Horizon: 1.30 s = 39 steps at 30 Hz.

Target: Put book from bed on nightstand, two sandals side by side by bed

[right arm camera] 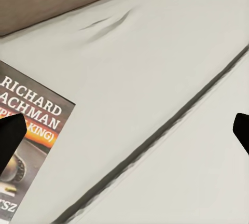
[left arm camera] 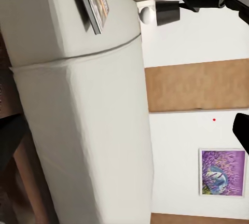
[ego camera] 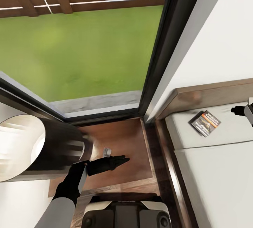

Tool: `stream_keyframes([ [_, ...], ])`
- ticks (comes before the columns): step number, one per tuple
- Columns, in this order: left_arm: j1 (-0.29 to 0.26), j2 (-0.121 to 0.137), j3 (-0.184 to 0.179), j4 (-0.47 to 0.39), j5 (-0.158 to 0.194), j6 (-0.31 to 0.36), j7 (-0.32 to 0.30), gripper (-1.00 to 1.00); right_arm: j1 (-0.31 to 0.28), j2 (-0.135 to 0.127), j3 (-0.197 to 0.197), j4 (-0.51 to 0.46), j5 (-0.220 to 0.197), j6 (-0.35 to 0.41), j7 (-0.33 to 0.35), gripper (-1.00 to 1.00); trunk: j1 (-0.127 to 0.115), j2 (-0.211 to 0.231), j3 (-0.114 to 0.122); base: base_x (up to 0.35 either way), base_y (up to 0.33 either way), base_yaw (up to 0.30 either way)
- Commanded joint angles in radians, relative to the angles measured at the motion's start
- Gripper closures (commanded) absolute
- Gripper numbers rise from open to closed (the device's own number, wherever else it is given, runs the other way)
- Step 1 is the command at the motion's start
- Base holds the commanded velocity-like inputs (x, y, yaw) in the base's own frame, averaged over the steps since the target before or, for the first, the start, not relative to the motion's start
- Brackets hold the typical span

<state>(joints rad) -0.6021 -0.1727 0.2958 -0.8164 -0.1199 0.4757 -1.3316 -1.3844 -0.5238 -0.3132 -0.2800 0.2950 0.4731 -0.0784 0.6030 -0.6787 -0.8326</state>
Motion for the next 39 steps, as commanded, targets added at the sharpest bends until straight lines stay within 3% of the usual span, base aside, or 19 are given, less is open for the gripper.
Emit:
stream_keyframes([
  [1, -0.001, -0.002, 0.006, -0.001, -0.01, 0.011, -0.009, -1.0, -0.001, 0.001, -0.007, -0.001, 0.01, 0.004, 0.002, -1.0, 0.004, -0.008, -0.004, 0.0, 0.0, 0.0],
  [27, -0.001, -0.002, 0.006, 0.001, -0.01, 0.011, -0.008, -1.0, -0.001, 0.001, -0.006, 0.0, 0.009, 0.004, 0.002, -1.0, 0.104, -0.19, -0.086, 0.0, 0.0, 0.0],
  [35, -0.001, -0.002, -0.006, 0.09, -0.01, 0.008, -0.003, -1.0, -0.001, 0.001, -0.006, 0.002, 0.009, 0.004, 0.002, -1.0, 0.135, -0.246, -0.111, 0.0, 0.0, 0.0],
  [39, -0.002, -0.002, -0.018, 0.095, 0.067, 0.007, -0.003, -1.0, -0.001, 0.001, -0.006, 0.002, 0.009, 0.004, 0.002, -1.0, 0.15, -0.274, -0.123, 0.0, 0.0, 0.0],
])
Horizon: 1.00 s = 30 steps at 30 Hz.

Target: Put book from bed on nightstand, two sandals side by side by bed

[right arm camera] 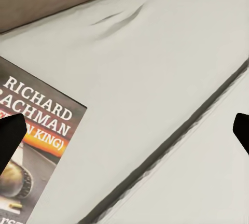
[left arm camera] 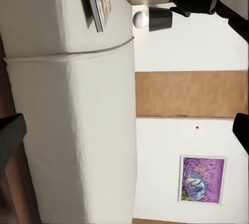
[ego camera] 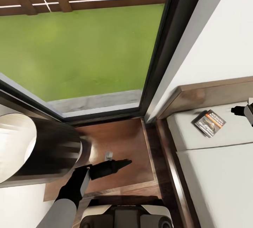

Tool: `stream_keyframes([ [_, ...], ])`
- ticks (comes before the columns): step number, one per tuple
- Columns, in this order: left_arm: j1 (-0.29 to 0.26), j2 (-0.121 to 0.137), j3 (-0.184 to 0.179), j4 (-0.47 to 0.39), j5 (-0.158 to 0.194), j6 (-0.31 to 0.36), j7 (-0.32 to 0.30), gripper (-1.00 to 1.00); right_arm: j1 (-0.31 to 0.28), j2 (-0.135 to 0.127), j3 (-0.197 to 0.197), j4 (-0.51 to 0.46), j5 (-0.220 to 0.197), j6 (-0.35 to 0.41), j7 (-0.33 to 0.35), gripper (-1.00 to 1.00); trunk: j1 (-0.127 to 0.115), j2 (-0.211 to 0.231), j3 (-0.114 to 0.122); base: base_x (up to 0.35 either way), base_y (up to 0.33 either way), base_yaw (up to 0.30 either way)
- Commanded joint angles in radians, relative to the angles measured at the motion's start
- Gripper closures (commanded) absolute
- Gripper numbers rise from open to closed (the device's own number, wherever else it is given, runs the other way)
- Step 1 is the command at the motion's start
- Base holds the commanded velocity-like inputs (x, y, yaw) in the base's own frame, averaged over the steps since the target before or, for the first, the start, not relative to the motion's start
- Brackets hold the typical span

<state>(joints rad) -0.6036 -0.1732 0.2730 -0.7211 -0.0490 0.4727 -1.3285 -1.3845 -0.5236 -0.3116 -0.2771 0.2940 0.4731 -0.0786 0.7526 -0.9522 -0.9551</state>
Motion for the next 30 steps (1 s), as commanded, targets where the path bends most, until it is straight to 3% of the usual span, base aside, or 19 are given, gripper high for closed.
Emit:
stream_keyframes([
  [1, -0.001, -0.001, 0.001, -0.001, 0.009, 0.01, -0.006, -1.0, -0.001, 0.001, -0.007, -0.001, 0.01, 0.004, 0.002, -1.0, 0.004, -0.008, -0.004, 0.0, 0.0, 0.0],
  [4, -0.002, -0.001, -0.027, -0.01, 0.081, 0.011, -0.006, -1.0, -0.001, 0.001, -0.008, -0.001, 0.011, 0.004, 0.002, -1.0, 0.016, -0.029, -0.013, 0.0, 0.0, 0.0],
  [5, -0.002, -0.001, -0.066, -0.036, 0.145, 0.013, -0.008, -1.0, -0.001, 0.001, -0.008, 0.001, 0.011, 0.003, 0.002, -1.0, 0.019, -0.036, -0.016, 0.0, 0.0, 0.0],
  [7, -0.002, -0.001, -0.137, -0.065, 0.227, 0.014, -0.009, -1.0, -0.001, 0.001, -0.007, 0.005, 0.011, 0.0, 0.002, -1.0, 0.027, -0.05, -0.023, 0.0, 0.0, 0.0],
  [8, -0.002, -0.001, -0.157, -0.072, 0.248, 0.015, -0.008, -1.0, -0.001, 0.001, -0.007, 0.006, 0.011, -0.002, 0.002, -1.0, 0.031, -0.057, -0.026, 0.0, 0.0, 0.0],
  [10, -0.002, -0.001, -0.231, -0.108, 0.335, 0.016, -0.007, -1.0, -0.001, 0.001, -0.007, 0.009, 0.011, -0.021, 0.002, -1.0, 0.039, -0.071, -0.032, 0.0, 0.0, 0.0],
  [11, -0.002, -0.001, -0.282, -0.165, 0.409, 0.025, 0.002, -1.0, -0.001, 0.001, -0.007, 0.011, 0.011, -0.041, 0.002, -1.0, 0.042, -0.078, -0.035, 0.0, 0.0, 0.0],
  [12, -0.002, -0.001, -0.299, -0.199, 0.438, 0.044, 0.015, -1.0, -0.001, 0.001, -0.007, 0.011, 0.011, -0.048, 0.002, -1.0, 0.046, -0.085, -0.038, 0.0, 0.0, 0.0],
  [17, -0.002, -0.001, -0.344, -0.317, 0.487, 0.144, 0.055, -1.0, -0.001, 0.002, -0.007, 0.012, 0.013, -0.057, 0.002, -1.0, 0.065, -0.12, -0.054, 0.0, 0.0, 0.0],
  [18, -0.002, -0.001, -0.362, -0.332, 0.492, 0.158, 0.06, -1.0, -0.001, 0.002, -0.007, 0.013, 0.013, -0.057, 0.002, -1.0, 0.069, -0.127, -0.057, 0.0, 0.0, 0.0],
  [19, 0.001, -0.001, -0.411, -0.349, 0.497, 0.175, 0.066, -1.0, -0.001, 0.002, -0.007, 0.013, 0.014, -0.058, 0.002, -1.0, 0.073, -0.134, -0.06, 0.0, 0.0, 0.0],
  [21, 0.004, -0.001, -0.433, -0.355, 0.498, 0.18, 0.067, -1.0, -0.001, 0.002, -0.007, 0.013, 0.015, -0.059, 0.002, -1.0, 0.081, -0.148, -0.066, 0.0, 0.0, 0.0],
  [30, 0.007, -0.001, -0.443, -0.357, 0.496, 0.182, 0.069, -1.0, -0.001, 0.0, -0.007, 0.006, 0.016, -0.059, 0.002, -1.0, 0.115, -0.211, -0.095, 0.0, 0.0, 0.0],
])
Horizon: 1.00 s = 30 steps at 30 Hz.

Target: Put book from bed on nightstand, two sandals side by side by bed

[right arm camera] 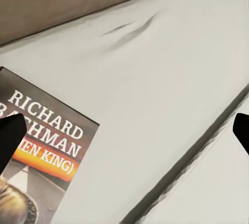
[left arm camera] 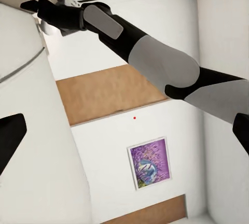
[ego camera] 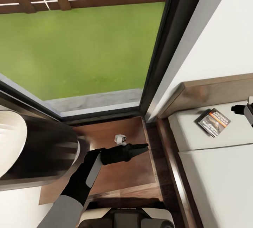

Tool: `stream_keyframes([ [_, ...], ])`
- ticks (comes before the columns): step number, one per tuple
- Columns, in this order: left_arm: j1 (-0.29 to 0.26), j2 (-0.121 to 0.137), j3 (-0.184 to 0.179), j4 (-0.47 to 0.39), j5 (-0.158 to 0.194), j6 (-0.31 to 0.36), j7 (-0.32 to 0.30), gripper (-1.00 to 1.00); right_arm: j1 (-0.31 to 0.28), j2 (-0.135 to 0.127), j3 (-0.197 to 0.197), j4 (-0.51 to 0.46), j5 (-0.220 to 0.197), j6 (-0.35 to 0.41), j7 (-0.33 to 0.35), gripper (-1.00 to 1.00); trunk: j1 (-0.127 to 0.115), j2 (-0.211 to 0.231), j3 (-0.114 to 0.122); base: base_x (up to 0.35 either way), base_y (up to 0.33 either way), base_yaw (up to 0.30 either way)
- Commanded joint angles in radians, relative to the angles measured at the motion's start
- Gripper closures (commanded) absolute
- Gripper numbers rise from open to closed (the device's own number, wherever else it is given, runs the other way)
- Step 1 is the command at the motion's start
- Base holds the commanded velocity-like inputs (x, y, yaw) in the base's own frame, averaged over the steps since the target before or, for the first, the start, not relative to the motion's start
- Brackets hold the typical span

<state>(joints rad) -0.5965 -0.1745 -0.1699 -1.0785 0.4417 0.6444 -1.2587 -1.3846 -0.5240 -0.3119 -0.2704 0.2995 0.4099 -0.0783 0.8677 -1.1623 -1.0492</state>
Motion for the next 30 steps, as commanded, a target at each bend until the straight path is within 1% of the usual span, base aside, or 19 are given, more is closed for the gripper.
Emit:
stream_keyframes([
  [1, 0.0, 0.0, -0.001, 0.0, 0.004, 0.01, -0.001, -1.0, -0.001, 0.0, -0.007, -0.003, 0.01, 0.004, 0.002, -1.0, 0.004, -0.008, -0.004, 0.0, 0.0, 0.0],
  [19, 0.0, 0.0, -0.002, 0.002, 0.003, 0.009, 0.002, -1.0, -0.001, -0.001, -0.016, -0.008, 0.008, 0.004, -0.004, -1.0, 0.073, -0.134, -0.06, 0.0, 0.0, 0.0],
  [20, 0.0, 0.0, -0.002, 0.002, 0.003, 0.009, 0.002, -1.0, -0.001, -0.001, -0.016, -0.008, 0.007, 0.004, -0.014, -1.0, 0.077, -0.141, -0.063, 0.0, 0.0, 0.0],
  [22, 0.0, 0.0, -0.002, 0.002, 0.003, 0.009, 0.002, -1.0, -0.001, -0.001, -0.016, -0.009, 0.006, 0.004, -0.053, -1.0, 0.084, -0.155, -0.07, 0.0, 0.0, 0.0],
  [23, 0.0, 0.0, -0.002, 0.002, 0.003, 0.009, 0.002, -1.0, -0.001, 0.0, -0.016, -0.009, 0.005, 0.004, -0.088, -1.0, 0.088, -0.162, -0.073, 0.0, 0.0, 0.0],
  [26, 0.0, 0.0, -0.002, 0.002, 0.003, 0.009, 0.002, -1.0, -0.001, 0.0, -0.016, -0.009, 0.004, 0.004, -0.139, -1.0, 0.1, -0.183, -0.082, 0.0, 0.0, 0.0],
  [30, 0.0, 0.0, -0.002, 0.002, 0.003, 0.009, 0.002, -1.0, -0.001, -0.001, -0.016, -0.009, 0.003, 0.004, -0.169, -1.0, 0.115, -0.211, -0.095, 0.0, 0.0, 0.0],
])
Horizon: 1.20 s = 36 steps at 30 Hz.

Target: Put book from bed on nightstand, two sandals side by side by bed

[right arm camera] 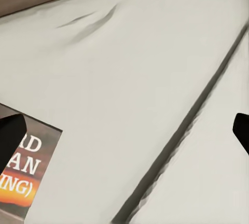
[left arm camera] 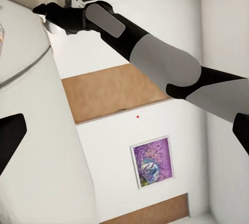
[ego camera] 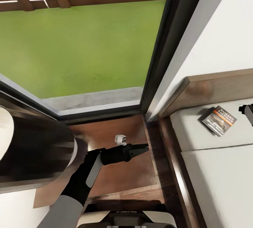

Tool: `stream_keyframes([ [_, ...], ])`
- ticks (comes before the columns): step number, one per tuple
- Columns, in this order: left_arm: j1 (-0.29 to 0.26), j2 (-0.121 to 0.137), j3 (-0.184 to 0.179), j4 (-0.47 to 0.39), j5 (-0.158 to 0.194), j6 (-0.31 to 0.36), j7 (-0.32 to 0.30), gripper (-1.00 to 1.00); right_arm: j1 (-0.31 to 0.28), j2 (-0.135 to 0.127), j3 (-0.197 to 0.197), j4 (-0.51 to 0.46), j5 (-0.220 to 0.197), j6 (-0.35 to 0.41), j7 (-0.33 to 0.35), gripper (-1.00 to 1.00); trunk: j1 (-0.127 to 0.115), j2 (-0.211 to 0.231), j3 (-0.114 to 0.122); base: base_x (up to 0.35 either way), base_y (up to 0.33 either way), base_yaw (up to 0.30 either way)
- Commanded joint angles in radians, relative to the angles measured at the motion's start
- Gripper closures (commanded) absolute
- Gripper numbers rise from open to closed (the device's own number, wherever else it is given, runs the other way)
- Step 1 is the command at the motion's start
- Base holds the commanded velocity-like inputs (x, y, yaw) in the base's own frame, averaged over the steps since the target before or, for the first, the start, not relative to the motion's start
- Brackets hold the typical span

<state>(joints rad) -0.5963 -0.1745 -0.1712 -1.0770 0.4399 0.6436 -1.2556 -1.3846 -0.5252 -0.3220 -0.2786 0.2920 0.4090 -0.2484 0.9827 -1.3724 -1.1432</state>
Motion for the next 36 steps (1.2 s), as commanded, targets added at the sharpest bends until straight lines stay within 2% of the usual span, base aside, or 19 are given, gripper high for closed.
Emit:
stream_keyframes([
  [1, 0.0, 0.0, -0.001, 0.0, 0.005, 0.01, -0.001, -1.0, -0.001, 0.001, -0.006, -0.001, 0.01, 0.005, 0.0, -1.0, 0.004, -0.008, -0.004, 0.0, 0.0, 0.0],
  [26, 0.0, 0.0, -0.001, 0.0, 0.006, 0.01, -0.001, -1.0, -0.001, 0.001, -0.005, -0.006, 0.012, 0.005, -0.003, -1.0, 0.1, -0.183, -0.082, 0.0, 0.0, 0.0],
  [36, 0.0, 0.0, -0.001, 0.0, 0.006, 0.011, -0.001, -1.0, -0.001, 0.001, -0.003, -0.005, 0.012, 0.005, -0.003, -1.0, 0.1, -0.183, -0.082, 0.0, 0.0, -0.046],
])
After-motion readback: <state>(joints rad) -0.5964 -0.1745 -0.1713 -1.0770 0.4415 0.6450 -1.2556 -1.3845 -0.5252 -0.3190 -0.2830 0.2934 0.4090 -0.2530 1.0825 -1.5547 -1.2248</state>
